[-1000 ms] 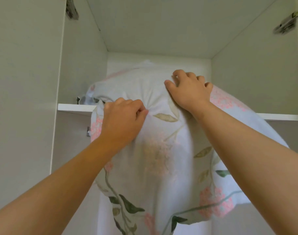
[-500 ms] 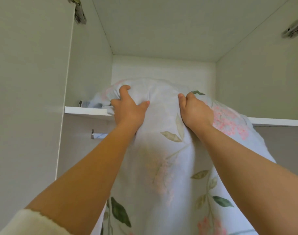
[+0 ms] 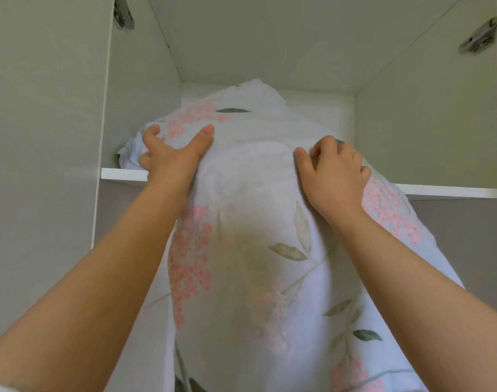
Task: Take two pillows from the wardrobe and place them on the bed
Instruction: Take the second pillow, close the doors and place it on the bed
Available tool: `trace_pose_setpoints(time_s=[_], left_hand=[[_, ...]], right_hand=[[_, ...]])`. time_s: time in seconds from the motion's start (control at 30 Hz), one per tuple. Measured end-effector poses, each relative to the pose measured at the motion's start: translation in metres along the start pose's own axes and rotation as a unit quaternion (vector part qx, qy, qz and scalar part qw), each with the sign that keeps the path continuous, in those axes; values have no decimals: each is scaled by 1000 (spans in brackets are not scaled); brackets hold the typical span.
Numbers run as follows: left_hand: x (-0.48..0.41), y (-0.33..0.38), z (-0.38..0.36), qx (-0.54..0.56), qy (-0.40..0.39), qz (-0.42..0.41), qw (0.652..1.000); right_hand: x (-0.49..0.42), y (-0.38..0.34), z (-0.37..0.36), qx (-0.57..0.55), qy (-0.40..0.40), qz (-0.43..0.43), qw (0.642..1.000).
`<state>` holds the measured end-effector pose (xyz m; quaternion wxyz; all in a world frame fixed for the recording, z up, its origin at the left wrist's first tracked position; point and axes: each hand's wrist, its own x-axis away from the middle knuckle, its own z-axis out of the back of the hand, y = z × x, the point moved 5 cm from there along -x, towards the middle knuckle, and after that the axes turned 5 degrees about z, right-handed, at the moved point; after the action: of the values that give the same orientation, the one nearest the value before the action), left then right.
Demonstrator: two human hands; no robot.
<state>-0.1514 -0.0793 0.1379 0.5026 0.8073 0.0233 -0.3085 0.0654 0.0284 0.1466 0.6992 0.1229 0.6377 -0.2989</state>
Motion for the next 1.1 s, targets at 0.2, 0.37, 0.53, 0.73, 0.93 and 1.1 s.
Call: trace_pose_setpoints(time_s=[0.2,0.37,0.53,0.73,0.93,1.1], left_hand=[[-5,-7,-19,69,-41,20,997],[14,-34,-2,86,-37,-50,994],[9,-36,0,79,-2,23,997],[11,-30,-12,105,-63,10,992],[29,-33,-9,129,-78,-18,988],[45,-44,-4,142,-74,-15,987]], right_hand=[[0,-16,-30,-18,-77,-6,997],[6,-5,-14,-36,43,-34,998],[-6,0,-16,-10,15,-45,999],[1,18,-31,-59,-12,-118,991],[10,20,-22,-67,94,-146,983],[21,30,-16,-98,104,-155,978]])
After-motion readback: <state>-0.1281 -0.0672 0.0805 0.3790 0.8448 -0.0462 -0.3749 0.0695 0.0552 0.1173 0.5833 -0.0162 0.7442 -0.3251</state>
